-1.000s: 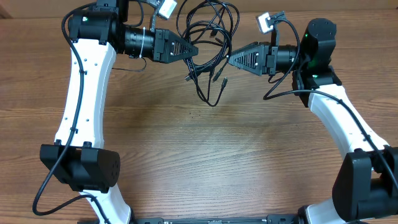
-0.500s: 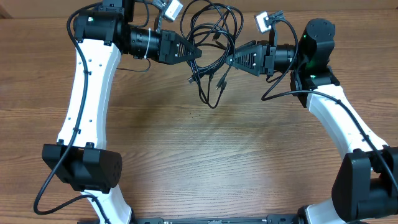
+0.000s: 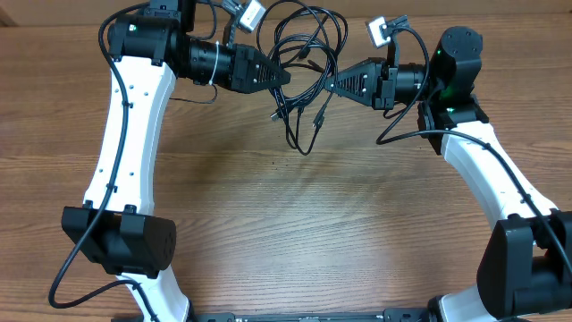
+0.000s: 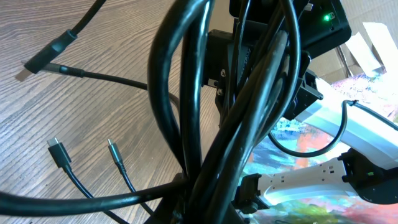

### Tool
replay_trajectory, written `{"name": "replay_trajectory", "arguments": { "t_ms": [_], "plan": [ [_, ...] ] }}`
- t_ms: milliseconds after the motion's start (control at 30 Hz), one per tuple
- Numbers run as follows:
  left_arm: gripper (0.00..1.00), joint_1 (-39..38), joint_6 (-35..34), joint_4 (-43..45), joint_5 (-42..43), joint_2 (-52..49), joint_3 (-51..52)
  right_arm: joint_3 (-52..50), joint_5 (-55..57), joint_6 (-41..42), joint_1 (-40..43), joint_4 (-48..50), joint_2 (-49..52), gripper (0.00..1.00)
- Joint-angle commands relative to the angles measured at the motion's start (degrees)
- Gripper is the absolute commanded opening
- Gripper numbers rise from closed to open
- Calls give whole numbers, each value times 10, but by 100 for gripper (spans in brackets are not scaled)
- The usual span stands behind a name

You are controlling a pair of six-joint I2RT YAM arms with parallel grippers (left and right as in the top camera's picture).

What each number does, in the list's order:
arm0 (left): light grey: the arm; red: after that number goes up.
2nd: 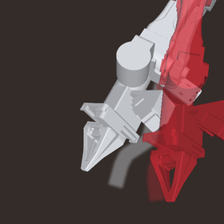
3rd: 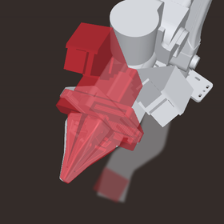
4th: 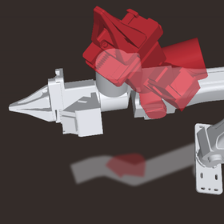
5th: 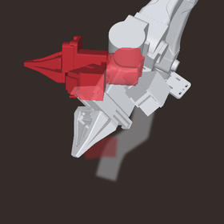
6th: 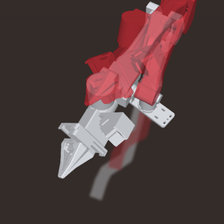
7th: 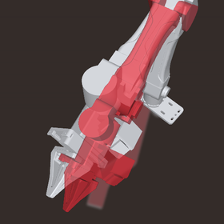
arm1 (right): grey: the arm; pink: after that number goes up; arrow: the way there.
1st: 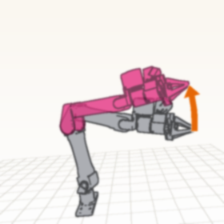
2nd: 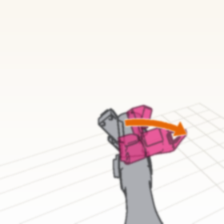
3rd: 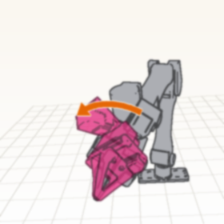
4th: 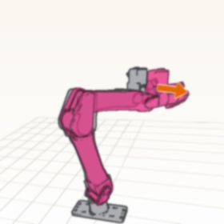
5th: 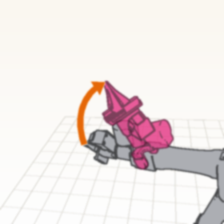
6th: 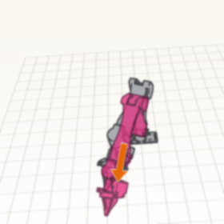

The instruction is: Untangle cables

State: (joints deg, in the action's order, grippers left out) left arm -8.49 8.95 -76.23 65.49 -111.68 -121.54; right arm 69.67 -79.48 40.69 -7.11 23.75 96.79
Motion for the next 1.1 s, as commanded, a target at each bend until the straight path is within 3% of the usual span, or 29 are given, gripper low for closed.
{"name": "replay_trajectory", "arguments": {
  "t_ms": [0,167,400,700,767,833,867,933,1067],
  "plan": [
    [5,-11,-4,2,14,-4,-3,12,11,-1,-1,2,-14,4],
    [5,3,-56,-8,43,-4,-3,12,39,-1,23,-15,-14,4],
    [4,19,-55,-42,84,-4,-3,12,103,-1,81,-70,-14,4],
    [5,18,-55,-29,84,-4,-3,12,85,-3,112,-77,-14,5],
    [5,17,-56,-18,84,-4,-3,12,68,-3,107,-77,-14,13],
    [4,17,-56,-4,85,-4,-3,12,52,-3,99,-77,-14,33],
    [4,17,-59,3,84,-4,-3,12,46,-3,94,-77,-14,37],
    [5,17,-64,19,83,-4,-3,12,35,-3,81,-76,-14,43],
    [4,15,-92,42,76,-4,-3,12,31,-9,50,-76,-14,43]
  ]
}}
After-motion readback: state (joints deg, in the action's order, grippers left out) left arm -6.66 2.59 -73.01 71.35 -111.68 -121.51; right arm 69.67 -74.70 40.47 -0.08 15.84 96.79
